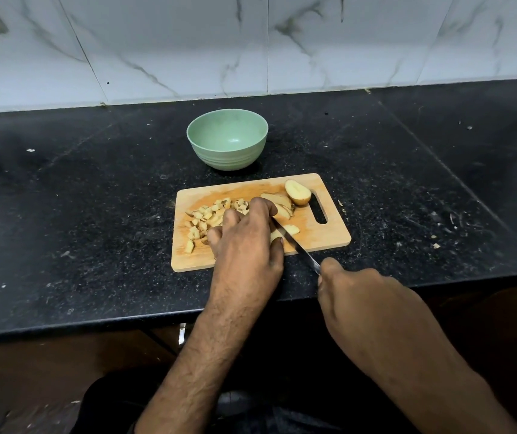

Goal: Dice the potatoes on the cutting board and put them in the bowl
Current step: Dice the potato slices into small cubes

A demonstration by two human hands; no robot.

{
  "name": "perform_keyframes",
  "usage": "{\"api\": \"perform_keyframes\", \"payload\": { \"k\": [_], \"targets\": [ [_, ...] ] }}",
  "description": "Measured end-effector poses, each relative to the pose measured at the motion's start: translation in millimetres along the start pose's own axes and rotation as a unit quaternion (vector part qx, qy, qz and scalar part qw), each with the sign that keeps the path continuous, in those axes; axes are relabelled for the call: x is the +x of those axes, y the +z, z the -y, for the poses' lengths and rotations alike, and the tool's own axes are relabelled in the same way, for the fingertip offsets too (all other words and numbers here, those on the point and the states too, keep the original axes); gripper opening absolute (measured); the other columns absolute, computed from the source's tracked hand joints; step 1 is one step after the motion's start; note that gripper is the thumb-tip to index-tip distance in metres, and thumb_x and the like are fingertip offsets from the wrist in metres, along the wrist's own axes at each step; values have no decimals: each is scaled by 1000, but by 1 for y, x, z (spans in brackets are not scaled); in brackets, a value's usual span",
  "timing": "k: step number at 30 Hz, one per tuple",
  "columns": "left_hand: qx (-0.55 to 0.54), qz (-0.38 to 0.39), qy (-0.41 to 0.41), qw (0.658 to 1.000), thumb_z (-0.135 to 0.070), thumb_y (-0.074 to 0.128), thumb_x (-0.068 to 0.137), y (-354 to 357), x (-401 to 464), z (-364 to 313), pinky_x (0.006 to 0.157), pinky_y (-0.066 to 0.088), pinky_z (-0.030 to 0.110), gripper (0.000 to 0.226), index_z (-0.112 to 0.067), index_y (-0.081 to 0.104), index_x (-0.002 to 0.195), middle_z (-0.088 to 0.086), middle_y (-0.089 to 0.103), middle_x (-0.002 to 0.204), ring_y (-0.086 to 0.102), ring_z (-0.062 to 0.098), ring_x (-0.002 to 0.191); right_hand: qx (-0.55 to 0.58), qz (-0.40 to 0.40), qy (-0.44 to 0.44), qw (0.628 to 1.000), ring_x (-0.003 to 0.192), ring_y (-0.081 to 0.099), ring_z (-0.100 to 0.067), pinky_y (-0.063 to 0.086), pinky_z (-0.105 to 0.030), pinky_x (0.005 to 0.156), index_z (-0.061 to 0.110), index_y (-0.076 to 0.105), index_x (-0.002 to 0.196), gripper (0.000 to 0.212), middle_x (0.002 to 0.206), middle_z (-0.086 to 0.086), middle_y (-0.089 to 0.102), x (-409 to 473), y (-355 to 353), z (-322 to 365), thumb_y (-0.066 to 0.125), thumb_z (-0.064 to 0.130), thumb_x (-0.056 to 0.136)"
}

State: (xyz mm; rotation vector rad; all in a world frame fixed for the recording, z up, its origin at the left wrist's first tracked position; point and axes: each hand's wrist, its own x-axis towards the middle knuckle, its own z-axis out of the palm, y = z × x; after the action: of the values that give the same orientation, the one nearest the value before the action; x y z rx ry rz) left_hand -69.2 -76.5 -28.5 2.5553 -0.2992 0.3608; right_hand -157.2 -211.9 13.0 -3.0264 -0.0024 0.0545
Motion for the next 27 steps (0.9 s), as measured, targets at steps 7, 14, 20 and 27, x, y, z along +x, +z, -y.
{"api": "perform_keyframes", "payload": {
  "k": [7,14,20,27],
  "targets": [
    [-10,10,9,1000,-23,65,90,0,0,2,83,20,35,40,-31,39,120,-23,47,104,36,11,103,31,18,4,999,67,46,-19,38,-32,61,28,39,107,18,71,6,44,2,5,-3,24,37,107],
    [-44,3,-21,999,-25,69,89,1,3,5,85,19,34,37,-31,43,116,-22,55,100,40,9,103,66,62,-1,996,75,54,-22,48,-36,68,26,37,97,13,75,3,49,18,4,-6,29,31,106],
    [-56,-23,-44,997,-30,71,88,6,-1,6,81,16,32,37,-32,46,115,-21,57,101,40,7,103,73,69,3,995,60,49,-9,43,-32,56,31,32,92,20,71,4,51,-9,4,-18,23,40,107],
    [-56,-36,-46,997,-34,73,86,8,-5,9,81,16,33,40,-32,46,116,-21,59,103,40,7,102,62,66,35,995,58,52,-9,38,-22,51,33,27,91,21,70,3,53,-30,-2,-17,21,46,106]
  ]
}}
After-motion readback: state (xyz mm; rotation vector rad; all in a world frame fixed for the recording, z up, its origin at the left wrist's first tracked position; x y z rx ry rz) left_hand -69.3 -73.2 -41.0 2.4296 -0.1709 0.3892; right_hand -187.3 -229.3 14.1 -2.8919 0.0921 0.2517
